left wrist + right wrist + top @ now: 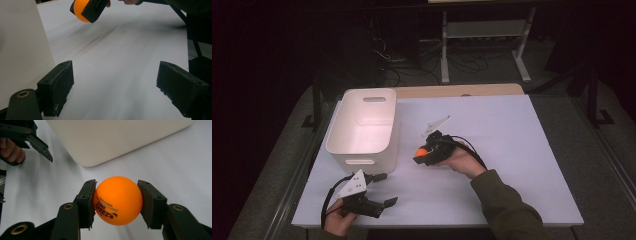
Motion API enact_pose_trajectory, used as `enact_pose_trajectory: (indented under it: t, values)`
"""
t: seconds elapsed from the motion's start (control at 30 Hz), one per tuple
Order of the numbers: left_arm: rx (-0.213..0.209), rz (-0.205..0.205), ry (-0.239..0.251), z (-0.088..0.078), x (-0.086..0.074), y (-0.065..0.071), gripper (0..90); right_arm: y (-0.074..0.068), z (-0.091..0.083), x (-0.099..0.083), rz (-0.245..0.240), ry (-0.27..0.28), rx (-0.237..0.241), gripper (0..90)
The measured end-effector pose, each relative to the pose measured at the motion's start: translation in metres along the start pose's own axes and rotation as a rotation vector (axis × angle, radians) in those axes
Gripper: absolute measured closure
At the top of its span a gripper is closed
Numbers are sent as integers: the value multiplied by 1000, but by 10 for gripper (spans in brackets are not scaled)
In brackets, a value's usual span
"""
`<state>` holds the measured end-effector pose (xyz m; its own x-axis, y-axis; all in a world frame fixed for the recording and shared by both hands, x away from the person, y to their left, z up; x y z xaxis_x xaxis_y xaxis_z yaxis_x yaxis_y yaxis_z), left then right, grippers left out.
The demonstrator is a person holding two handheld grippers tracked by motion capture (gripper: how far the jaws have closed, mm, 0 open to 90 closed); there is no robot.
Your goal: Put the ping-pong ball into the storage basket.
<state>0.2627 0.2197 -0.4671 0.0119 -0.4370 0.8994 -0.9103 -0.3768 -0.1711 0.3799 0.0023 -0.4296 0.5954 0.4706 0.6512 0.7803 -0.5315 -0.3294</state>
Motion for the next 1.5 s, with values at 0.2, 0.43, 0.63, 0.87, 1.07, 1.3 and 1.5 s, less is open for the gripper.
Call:
enact_pose_trajectory:
  t: [0.2,0.43,0.63,0.87,1.07,1.3,1.5]
  values:
    - [-1,-2,-2,0,0,0,141,-4,-3,3,-13,4,7,499]
    - [0,-4,0,1,0,0,141,-6,-7,5,-23,0,10,499]
    - [1,-5,4,0,0,0,141,-9,-11,8,-29,-2,16,499]
    - [0,-4,2,0,0,0,141,-12,-14,12,-30,3,26,499]
    - [-1,-5,2,0,0,0,141,-15,-17,17,-36,13,34,499]
    - [-3,-10,1,0,0,0,141,-19,-22,22,-40,21,41,499]
    - [-2,-9,-3,0,0,-1,141,-19,-24,24,-43,23,37,499]
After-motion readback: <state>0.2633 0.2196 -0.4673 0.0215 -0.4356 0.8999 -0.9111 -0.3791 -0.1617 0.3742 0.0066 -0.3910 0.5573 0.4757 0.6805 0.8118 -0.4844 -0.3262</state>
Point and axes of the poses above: each handheld gripper's, and its own axes: z roughly forward along the jaws, x roughly out of its top, y roughly to its right, the point moved 4 cm from there along z, roughly forward along the jaws, and after that the axes turned 13 degrees about z, right-handed, at the moved point
